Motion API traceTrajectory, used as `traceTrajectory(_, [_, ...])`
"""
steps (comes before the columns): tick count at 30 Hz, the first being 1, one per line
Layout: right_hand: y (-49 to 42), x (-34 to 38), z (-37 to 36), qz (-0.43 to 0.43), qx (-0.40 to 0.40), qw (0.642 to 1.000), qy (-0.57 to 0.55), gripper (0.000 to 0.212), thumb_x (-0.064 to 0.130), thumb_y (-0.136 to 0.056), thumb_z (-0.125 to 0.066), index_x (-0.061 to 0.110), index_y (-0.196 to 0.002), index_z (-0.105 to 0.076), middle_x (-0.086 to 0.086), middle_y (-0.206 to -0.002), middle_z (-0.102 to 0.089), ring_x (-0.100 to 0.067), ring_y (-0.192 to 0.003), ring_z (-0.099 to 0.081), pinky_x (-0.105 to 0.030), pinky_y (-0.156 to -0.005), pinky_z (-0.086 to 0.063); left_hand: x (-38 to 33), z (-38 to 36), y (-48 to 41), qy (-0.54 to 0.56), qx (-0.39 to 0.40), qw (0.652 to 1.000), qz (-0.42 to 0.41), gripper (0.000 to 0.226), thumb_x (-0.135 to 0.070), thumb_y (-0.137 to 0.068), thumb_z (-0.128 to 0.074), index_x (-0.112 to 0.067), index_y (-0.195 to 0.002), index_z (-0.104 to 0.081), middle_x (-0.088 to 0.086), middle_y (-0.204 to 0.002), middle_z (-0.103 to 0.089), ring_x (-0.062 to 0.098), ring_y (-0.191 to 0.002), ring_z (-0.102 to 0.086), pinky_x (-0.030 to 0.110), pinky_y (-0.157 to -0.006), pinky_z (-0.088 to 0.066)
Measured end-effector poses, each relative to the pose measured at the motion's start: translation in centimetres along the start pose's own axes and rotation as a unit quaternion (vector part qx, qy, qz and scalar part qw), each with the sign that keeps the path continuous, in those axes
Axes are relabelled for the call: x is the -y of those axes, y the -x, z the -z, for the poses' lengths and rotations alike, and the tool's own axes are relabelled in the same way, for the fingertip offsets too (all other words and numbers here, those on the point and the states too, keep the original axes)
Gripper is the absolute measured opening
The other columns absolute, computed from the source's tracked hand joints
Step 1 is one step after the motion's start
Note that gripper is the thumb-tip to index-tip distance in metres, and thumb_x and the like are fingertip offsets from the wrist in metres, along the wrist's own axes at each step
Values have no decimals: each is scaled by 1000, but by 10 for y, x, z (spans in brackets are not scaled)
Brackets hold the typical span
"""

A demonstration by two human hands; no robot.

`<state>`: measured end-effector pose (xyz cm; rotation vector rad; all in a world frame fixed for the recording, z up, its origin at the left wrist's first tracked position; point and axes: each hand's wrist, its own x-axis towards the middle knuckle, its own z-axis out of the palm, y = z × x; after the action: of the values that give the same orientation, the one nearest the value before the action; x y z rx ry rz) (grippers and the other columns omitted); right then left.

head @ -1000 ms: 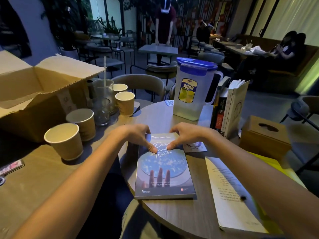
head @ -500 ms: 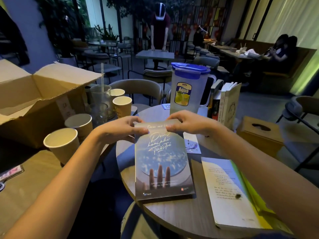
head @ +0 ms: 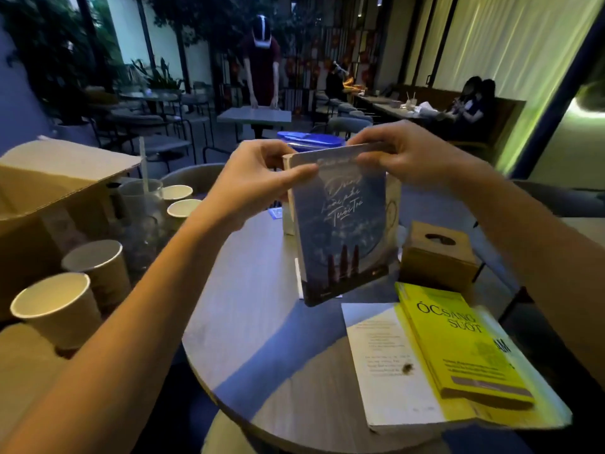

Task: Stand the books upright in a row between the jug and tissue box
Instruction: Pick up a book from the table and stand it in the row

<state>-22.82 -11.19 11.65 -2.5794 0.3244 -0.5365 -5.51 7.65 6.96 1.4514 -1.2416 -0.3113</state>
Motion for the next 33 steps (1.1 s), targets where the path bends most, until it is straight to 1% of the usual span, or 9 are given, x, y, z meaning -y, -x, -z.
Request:
traceTrajectory(2, [7, -3, 16, -6, -20, 1000, 15, 24, 7, -101, -56, 15, -121, -68, 6, -112, -70, 2, -106, -66, -17, -89, -54, -4, -18, -10, -12, -25, 999, -37, 31, -30, -82, -80, -4, -95, -69, 14, -93, -75, 31, -84, -73, 47, -71, -63])
traceTrajectory(5, [14, -14, 30, -15, -49, 998, 39, 26, 4, -101, -54, 19, -118, -67, 13, -106, -65, 16, -95, -61, -7, -77, -51, -2, -45, -22, -62, -65, 991, -100, 28, -35, -80, -81, -14, -92, -68, 5, -90, -73, 21, -78, -70, 42, -67, -61])
traceTrajectory(7, [15, -24, 35, -21, -59, 996, 60, 28, 3, -101, -54, 19, -119, -67, 12, -106, -63, 10, -95, -61, -9, -75, -49, 1, -65, -28, -78, -87, 985, -127, 27, -34, -80, -81, -14, -93, -68, 0, -88, -71, 13, -75, -68, 36, -65, -61])
traceTrajectory(9, [14, -36, 38, -22, -73, 992, 99, 29, 3, -99, -57, 17, -122, -68, 6, -113, -63, 0, -101, -59, -12, -81, -45, 5, -82, -34, -88, -91, 981, -145, 25, -28, -81, -80, -12, -95, -67, -1, -89, -71, 10, -76, -68, 34, -66, -60])
traceTrajectory(13, [8, -64, 40, -33, -78, 984, 154, 29, 0, -96, -61, 14, -120, -69, -8, -122, -64, -18, -113, -57, -29, -90, -46, 15, -111, -48, -128, -94, 975, -158, 24, -25, -82, -79, -11, -95, -65, 1, -92, -71, 9, -79, -68, 33, -67, -60])
traceTrajectory(20, [10, -104, 31, -91, -82, 981, 152, 27, -2, -97, -57, 15, -116, -66, -5, -120, -60, -19, -114, -55, -34, -90, -46, 42, -160, -69, -167, -114, 966, -161, 26, -28, -83, -76, -11, -90, -58, 4, -90, -66, 19, -77, -63, 45, -64, -57])
traceTrajectory(24, [10, -120, 22, -114, -82, 979, 150, 28, -3, -97, -56, 12, -119, -64, -1, -116, -57, -20, -114, -55, -29, -89, -42, 54, -181, -68, -158, -122, 967, -159, 23, -25, -86, -75, -12, -94, -58, 5, -96, -66, 16, -82, -63, 39, -66, -58])
traceTrajectory(28, [9, -133, 15, -129, -70, 976, 161, 29, -1, -97, -57, 13, -122, -64, -8, -126, -59, -24, -119, -55, -33, -98, -45, 61, -189, -70, -180, -128, 963, -155, 21, -26, -89, -71, -11, -93, -57, 6, -93, -66, 13, -78, -58, 28, -62, -52])
traceTrajectory(33, [5, -137, 12, -144, -84, 973, 161, 34, -1, -96, -57, 17, -124, -65, -8, -137, -52, -24, -125, -51, -31, -102, -43, 68, -195, -73, -244, -127, 943, -188, 31, -33, -90, -70, -9, -103, -56, 6, -98, -63, 13, -78, -58, 34, -61, -57])
